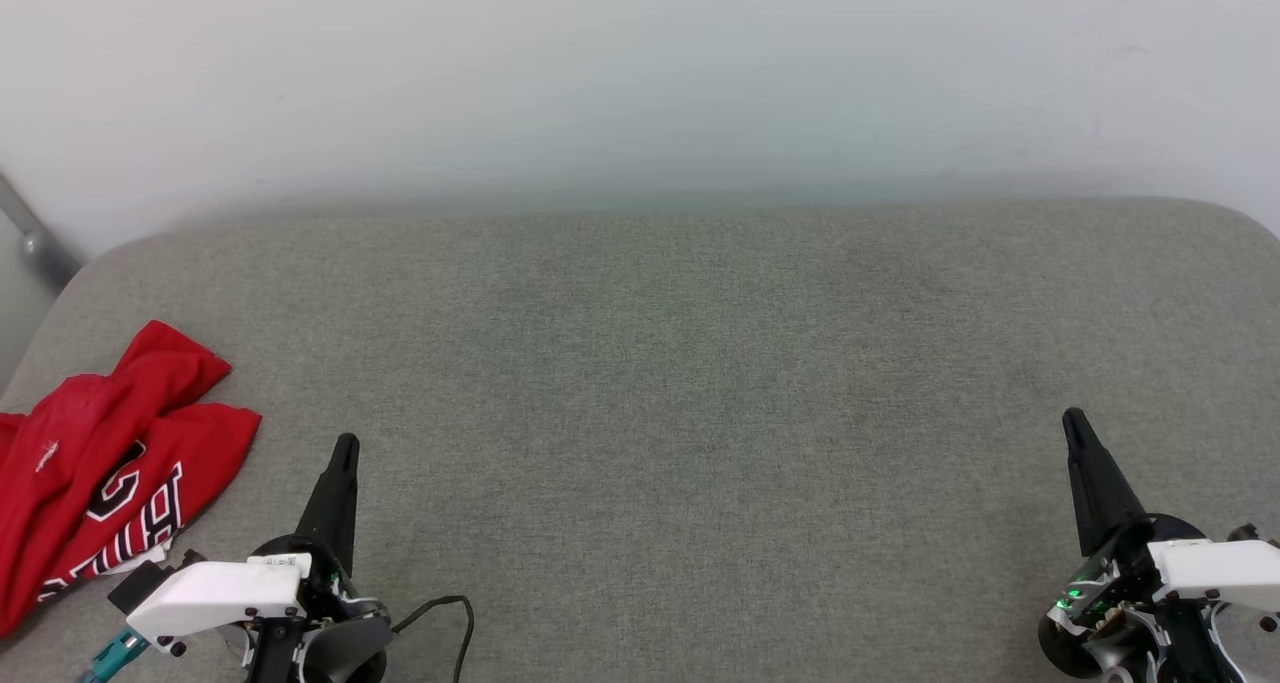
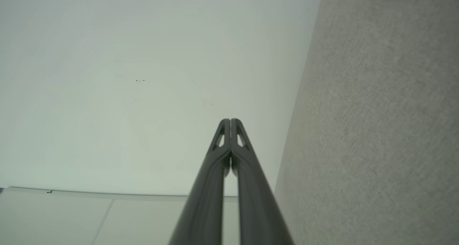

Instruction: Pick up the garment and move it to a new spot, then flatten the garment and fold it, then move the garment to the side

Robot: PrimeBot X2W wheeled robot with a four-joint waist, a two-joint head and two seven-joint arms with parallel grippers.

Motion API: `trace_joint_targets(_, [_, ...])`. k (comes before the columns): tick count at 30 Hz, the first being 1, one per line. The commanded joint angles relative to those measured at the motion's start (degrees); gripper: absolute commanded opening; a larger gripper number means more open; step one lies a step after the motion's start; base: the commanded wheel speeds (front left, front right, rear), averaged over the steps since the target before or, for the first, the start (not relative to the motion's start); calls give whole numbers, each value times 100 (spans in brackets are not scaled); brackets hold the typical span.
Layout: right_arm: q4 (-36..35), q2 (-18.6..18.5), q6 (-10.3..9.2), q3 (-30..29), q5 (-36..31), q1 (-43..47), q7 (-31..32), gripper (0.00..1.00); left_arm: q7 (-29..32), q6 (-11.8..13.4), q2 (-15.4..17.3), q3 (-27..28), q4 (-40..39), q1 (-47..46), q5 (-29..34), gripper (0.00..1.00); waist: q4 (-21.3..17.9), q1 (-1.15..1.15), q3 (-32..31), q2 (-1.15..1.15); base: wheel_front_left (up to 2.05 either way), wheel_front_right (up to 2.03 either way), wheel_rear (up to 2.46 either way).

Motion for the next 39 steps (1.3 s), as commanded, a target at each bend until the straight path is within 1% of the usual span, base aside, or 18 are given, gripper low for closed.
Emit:
trace_joint_targets(1, [8,22,-1,0,-30,-69,17,0,10,-13,-12,12,-1,-35,4,0,0,0,0,0,0,0,0])
trace_joint_targets(26, [8,22,-1,1,-29,-68,15,0,10,-13,-12,11,-2,-35,3,0,0,0,0,0,0,0,0])
trace_joint_targets(27, [0,0,0,1,-1,0,-1,100,0,0,0,-1,0,0,0,100,0,0,0,0,0,0,0])
trace_joint_targets(30, [74,3,-1,19,-17,69,-17,100,-20,3,-6,-41,80,54,3,100,0,0,1,0,0,0,0])
trace_joint_targets(39, [-98,3,-1,205,-190,70,-274,100,-291,3,-2,-354,-122,7,159,100,1,0,2,0,0,0,0])
